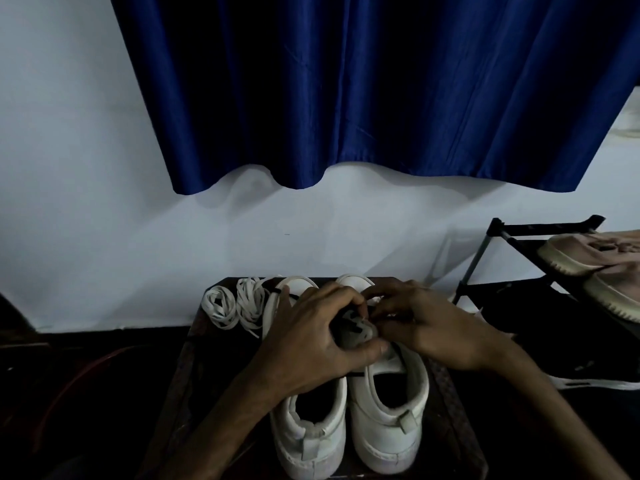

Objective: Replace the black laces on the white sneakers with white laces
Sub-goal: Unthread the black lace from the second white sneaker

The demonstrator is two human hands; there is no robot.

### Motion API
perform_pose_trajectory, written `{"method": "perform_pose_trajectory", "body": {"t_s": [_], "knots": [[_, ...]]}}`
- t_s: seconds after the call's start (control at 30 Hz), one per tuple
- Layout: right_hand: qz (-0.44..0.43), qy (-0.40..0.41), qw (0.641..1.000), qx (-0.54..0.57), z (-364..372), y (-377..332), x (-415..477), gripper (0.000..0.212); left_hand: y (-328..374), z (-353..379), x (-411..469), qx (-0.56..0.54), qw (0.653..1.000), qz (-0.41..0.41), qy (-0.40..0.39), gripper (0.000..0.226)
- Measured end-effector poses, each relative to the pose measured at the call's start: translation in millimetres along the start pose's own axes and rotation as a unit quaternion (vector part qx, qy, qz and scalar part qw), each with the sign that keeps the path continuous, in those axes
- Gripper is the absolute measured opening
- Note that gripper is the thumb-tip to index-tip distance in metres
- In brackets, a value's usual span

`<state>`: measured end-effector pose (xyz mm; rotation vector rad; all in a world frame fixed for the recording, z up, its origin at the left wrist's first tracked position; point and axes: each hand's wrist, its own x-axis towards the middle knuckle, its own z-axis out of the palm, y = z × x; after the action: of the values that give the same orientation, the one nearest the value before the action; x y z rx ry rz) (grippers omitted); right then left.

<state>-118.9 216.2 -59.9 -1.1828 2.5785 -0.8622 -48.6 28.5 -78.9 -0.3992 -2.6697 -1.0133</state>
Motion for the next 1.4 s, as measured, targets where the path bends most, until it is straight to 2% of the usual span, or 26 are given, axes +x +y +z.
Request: {"method": "perform_pose_trajectory", "body": {"t_s": [0.1,0.17,0.23,0.3,0.37,0.4,0.47,0.53,0.6,0.63,0.73,0.77,0.83,0.9,1.03,1.1,1.17,1.2,1.27,1.33,1.4], "knots": [[0.032,0.028,0.991,0.130,3.0,1.2,-1.3,0.010,0.4,-1.3,-0.2,0.001,1.000,0.006,-0.004,0.038],[0.056,0.048,0.969,0.237,4.7,1.4,-6.4,0.004,0.6,-2.3,-0.3,0.014,1.000,0.008,-0.006,0.038],[0.098,0.093,0.932,0.336,2.3,-1.6,-10.0,0.005,1.0,-2.6,-0.1,0.018,1.000,0.007,-0.009,0.039],[0.158,0.169,0.879,0.416,-4.8,3.1,-10.1,0.011,0.9,-2.7,-0.1,0.017,1.000,0.003,-0.010,0.039],[0.213,0.244,0.838,0.440,-16.1,13.6,-10.6,0.011,1.0,-3.2,-1.0,0.020,1.000,-0.001,-0.013,0.039],[0.227,0.278,0.831,0.424,-20.9,19.7,-11.7,0.014,1.1,-3.3,-1.2,0.023,1.000,-0.003,-0.015,0.039],[0.235,0.320,0.847,0.353,-23.1,28.5,-15.0,0.020,1.7,-2.8,-1.5,0.024,1.000,-0.008,-0.017,0.041],[0.207,0.298,0.911,0.193,-20.1,27.8,-17.2,0.018,1.8,-1.8,-1.3,0.036,0.999,-0.013,-0.013,0.045],[0.142,0.238,0.959,0.060,-20.2,20.7,-16.6,0.005,1.4,-2.1,-0.5,0.041,0.999,-0.015,-0.014,0.045],[0.106,0.205,0.973,0.031,-21.7,15.4,-15.7,0.009,1.3,-3.2,0.1,0.029,0.999,-0.016,-0.018,0.044],[0.056,0.077,0.995,-0.034,-19.2,-1.8,-9.1,0.011,0.3,-6.9,2.0,-0.011,0.999,-0.027,-0.043,0.044],[0.059,0.047,0.995,-0.060,-16.3,-5.9,-7.7,0.019,0.0,-8.3,2.3,-0.012,0.998,-0.030,-0.052,0.048],[0.070,0.011,0.995,-0.068,-11.2,-9.4,-6.4,0.028,-0.8,-10.8,2.6,-0.014,0.997,-0.037,-0.070,0.053],[0.065,0.001,0.997,-0.032,-8.1,-10.0,-6.2,0.027,-0.1,-12.9,3.5,-0.019,0.996,-0.039,-0.078,0.055],[0.039,0.035,0.999,0.012,-0.7,-9.1,-6.9,0.013,-0.1,-14.8,5.1,-0.009,0.996,-0.042,-0.084,0.057],[0.047,0.057,0.994,0.077,2.5,-7.2,-6.9,0.009,-1.1,-15.3,4.0,-0.001,0.995,-0.046,-0.085,0.058],[0.106,0.140,0.965,0.196,-10.3,-3.6,-10.5,0.004,-1.4,-15.9,2.9,0.002,0.996,-0.047,-0.080,0.058],[0.133,0.197,0.949,0.208,-22.1,0.7,-14.7,0.004,-1.2,-15.7,2.5,0.004,0.996,-0.046,-0.079,0.058],[0.174,0.262,0.937,0.150,-49.3,7.7,-25.8,0.007,0.1,-14.7,2.1,0.009,0.996,-0.046,-0.078,0.055],[0.144,0.236,0.952,0.128,-62.6,1.5,-31.3,0.013,0.6,-13.9,2.5,-0.001,0.996,-0.047,-0.074,0.053],[0.090,0.112,0.986,0.081,-52.4,-14.4,-25.7,0.011,0.7,-13.7,3.5,-0.018,0.996,-0.052,-0.072,0.056]]}}
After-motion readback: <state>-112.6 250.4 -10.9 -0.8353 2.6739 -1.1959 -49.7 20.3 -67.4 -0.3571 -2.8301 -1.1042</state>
